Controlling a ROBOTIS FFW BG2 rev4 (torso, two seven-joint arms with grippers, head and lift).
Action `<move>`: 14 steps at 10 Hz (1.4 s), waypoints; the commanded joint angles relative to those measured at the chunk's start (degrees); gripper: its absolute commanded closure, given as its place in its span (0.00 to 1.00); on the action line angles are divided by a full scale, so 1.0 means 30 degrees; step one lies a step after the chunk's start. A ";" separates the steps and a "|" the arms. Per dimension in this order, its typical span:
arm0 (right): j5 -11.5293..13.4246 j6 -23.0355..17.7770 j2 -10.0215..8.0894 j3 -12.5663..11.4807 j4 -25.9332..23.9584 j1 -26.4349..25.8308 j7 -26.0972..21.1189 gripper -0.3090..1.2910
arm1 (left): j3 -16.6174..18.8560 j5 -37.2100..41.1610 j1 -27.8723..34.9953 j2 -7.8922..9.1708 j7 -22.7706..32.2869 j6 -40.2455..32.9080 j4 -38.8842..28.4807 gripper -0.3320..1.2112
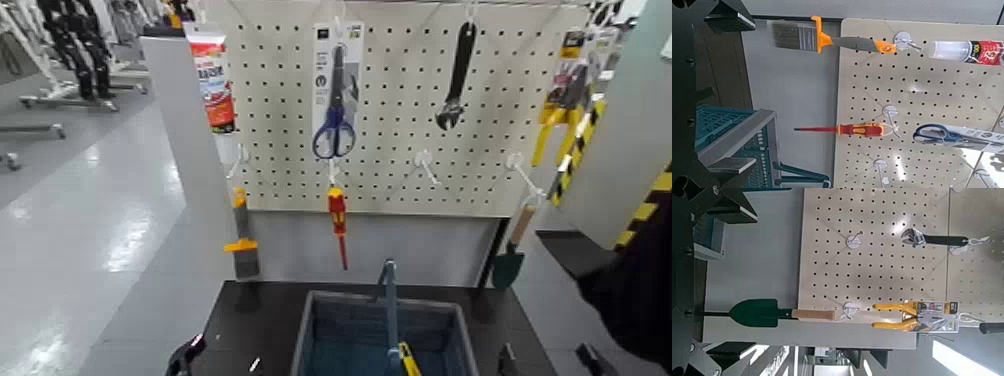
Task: Put the yellow pliers into the crate.
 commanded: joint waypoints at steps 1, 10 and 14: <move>-0.1219 0.2398 0.0073 -0.1548 -0.1600 -0.0411 0.1131 0.30 | -0.0004 -0.0021 -0.0001 -0.0006 0.0028 0.0029 -0.0001 0.28; -0.4910 1.1100 -0.1392 -0.7729 -0.4208 -0.5216 0.6727 0.30 | -0.0151 -0.0079 -0.0264 0.0052 0.0028 0.0087 0.0117 0.28; -0.5819 1.4527 -0.3443 -0.8550 -0.3651 -0.8731 0.8807 0.31 | -0.0268 -0.0050 -0.0440 0.0111 0.0057 0.0087 0.0204 0.28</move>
